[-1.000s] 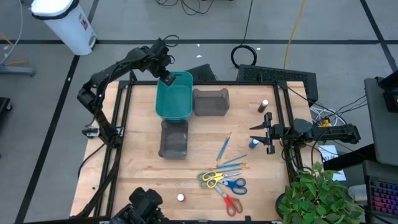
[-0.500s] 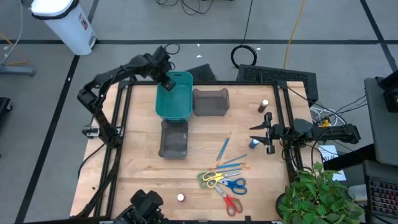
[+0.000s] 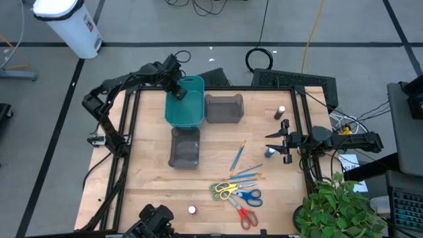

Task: Pick & Place Paint Supplies
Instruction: Put the yellow paint bottle into the blue bin

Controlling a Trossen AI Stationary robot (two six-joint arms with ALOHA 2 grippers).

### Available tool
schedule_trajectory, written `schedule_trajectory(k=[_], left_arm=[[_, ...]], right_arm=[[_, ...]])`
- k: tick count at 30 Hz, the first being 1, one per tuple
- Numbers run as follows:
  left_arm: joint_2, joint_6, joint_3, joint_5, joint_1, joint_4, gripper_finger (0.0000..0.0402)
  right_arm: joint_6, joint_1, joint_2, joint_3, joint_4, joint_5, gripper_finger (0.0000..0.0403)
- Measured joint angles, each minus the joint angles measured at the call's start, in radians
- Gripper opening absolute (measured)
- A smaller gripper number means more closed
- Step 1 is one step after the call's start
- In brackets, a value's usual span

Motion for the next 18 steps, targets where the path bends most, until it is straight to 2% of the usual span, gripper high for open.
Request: schedule_trajectory(k=[9,15,18], left_arm=[[0.0,-0.002,-0.001,0.0,0.0,0.027,0.0123],[0.0,-0.002,-0.001,0.0,0.0,0.038,0.0206],[0.0,-0.006,-0.001,0.0,0.0,0.038,0.0232]], right_arm=[[0.0,0.0,0.0,0.0,0.0,0.0,0.0155],[0.0,0.0,0.0,0.0,0.0,0.0,0.0155],[0.0,0.0,0.0,0.0,0.0,0.0,0.0155]])
